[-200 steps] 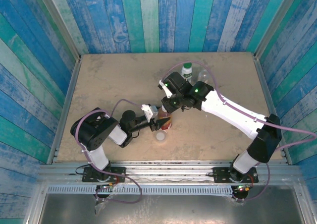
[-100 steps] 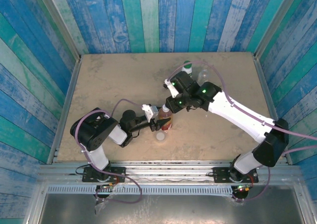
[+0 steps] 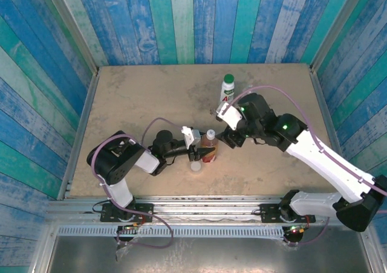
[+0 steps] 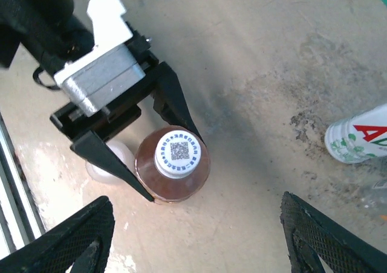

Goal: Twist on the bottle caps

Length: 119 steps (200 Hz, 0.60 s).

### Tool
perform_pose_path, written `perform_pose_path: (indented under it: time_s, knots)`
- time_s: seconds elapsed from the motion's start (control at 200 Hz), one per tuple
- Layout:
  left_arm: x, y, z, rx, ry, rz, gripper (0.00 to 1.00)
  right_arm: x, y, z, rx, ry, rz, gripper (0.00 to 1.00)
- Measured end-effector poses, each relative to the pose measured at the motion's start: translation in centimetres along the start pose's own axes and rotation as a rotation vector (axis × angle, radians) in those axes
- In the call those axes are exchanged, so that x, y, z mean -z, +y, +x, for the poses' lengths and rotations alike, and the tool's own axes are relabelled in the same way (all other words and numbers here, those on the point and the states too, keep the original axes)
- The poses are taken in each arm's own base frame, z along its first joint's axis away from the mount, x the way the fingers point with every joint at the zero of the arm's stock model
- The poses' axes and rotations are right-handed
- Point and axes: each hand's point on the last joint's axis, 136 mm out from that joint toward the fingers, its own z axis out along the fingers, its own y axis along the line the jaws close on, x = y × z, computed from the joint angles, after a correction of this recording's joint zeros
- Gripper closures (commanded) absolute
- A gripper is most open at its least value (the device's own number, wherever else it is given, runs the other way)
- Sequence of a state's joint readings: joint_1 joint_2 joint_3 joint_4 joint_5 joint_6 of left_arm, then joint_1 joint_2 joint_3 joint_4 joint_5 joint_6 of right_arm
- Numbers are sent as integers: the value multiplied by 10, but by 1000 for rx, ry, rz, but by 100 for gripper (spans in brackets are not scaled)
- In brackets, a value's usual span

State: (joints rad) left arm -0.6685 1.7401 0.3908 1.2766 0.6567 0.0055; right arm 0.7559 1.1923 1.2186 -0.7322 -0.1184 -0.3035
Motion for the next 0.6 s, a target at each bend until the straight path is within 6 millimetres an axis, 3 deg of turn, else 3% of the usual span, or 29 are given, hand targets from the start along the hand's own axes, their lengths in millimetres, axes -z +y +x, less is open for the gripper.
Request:
perform_pose_path:
  time_s: [0.306,0.596]
  knots:
    - [-8,-30,2,6,7,99,39,-1,19,12,172,-5,-127,35]
    - [5,-43,4,5,10,108,38,-8,41,17,230,-4,-266,41]
